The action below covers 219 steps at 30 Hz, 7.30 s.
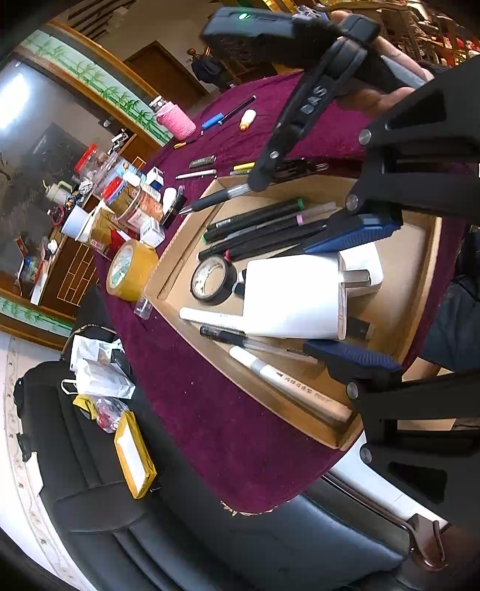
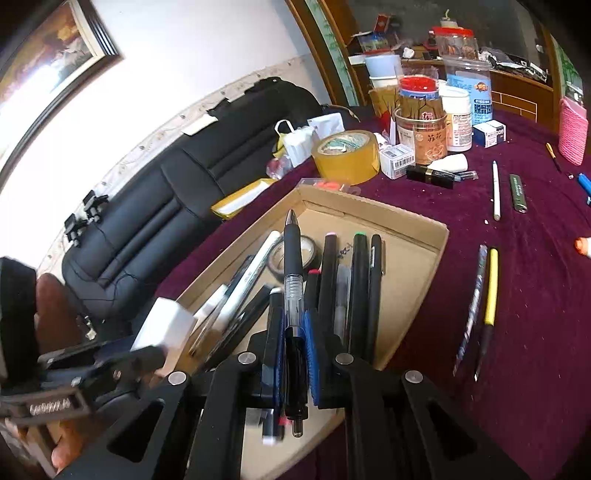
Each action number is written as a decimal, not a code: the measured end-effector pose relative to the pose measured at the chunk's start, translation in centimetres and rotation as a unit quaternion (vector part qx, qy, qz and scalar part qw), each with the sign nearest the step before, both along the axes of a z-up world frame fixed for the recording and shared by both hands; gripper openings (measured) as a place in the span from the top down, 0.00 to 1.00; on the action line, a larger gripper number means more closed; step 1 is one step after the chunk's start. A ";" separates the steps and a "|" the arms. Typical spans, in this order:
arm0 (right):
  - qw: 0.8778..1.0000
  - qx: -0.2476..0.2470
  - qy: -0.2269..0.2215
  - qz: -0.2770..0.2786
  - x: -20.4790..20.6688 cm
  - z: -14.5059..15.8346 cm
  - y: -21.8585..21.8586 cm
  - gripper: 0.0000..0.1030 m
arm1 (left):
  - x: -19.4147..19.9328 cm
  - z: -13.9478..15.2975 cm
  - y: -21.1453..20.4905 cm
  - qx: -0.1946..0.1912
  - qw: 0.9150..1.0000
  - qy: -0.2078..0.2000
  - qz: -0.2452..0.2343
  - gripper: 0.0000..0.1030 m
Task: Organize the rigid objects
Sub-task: 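Lower the charger plug and pen into the tray and open both tools, then move both open tools back over the pens on the cloth, then grasp the yellow pen with the right tool while the left tool grasps a clear pen, then carry the yellow pen and clear pen with both tools over the tray, then lower both pens into the tray and open both tools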
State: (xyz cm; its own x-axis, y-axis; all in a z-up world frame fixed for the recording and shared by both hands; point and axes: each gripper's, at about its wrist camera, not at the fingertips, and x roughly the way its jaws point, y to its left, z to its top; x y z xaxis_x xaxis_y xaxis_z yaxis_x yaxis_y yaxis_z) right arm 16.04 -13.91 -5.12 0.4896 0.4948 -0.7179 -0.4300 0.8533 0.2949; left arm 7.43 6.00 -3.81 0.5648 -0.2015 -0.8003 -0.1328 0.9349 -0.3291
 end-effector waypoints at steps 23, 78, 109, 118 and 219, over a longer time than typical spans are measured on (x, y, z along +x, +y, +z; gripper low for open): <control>0.999 -0.010 0.012 -0.049 3.2 -4.0 -0.6 0.89 | 4.2 -1.9 -3.6 0.069 0.997 0.020 -0.033 0.55; 0.988 -0.029 0.077 -0.134 5.4 -4.3 -12.3 0.81 | 0.4 -0.2 -8.8 0.028 0.994 -0.044 -0.092 0.37; 0.971 0.054 0.069 -0.224 5.2 -2.9 -18.7 0.92 | 15.2 -2.3 -22.0 0.103 0.970 0.055 -0.215 0.37; 0.964 0.072 0.074 -0.243 5.2 -2.6 -20.5 0.91 | 19.1 -5.1 -25.3 0.174 0.954 0.111 -0.219 0.37; 0.998 0.026 0.045 -0.020 3.9 -4.5 0.5 0.90 | 8.5 -4.0 -3.9 0.004 0.999 0.042 -0.034 0.91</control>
